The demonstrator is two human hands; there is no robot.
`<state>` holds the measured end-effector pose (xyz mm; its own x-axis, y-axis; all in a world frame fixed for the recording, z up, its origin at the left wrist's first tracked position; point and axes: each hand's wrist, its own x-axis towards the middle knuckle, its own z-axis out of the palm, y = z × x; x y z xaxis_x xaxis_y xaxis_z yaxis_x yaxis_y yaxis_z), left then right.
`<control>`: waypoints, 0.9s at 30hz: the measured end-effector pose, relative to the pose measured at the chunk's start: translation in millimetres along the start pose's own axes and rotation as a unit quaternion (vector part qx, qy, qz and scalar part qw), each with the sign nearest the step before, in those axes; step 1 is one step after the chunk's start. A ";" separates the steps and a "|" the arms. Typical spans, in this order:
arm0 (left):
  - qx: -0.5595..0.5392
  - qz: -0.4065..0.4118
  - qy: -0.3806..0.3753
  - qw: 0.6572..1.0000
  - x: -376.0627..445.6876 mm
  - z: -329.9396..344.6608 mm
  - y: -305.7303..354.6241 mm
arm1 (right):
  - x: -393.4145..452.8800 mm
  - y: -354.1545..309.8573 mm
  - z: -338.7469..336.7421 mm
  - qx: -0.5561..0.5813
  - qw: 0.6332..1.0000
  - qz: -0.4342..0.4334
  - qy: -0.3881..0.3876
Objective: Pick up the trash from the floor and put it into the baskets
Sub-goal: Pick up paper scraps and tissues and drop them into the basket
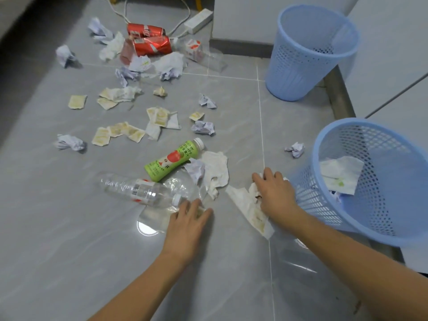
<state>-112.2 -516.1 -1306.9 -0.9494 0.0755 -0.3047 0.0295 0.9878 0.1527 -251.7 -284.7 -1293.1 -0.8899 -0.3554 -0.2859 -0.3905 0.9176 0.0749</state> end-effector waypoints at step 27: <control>-0.424 0.182 0.281 0.842 13.5 -202.2 104.0 | -110.6 79.9 -188.4 0.411 0.819 0.116 0.384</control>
<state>-185.2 -439.9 -1105.1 -0.9307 0.0400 0.3637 0.3426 0.4442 0.8279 -228.9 -205.7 -1075.5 -0.9269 0.1271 0.3532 -0.1802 0.6747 -0.7157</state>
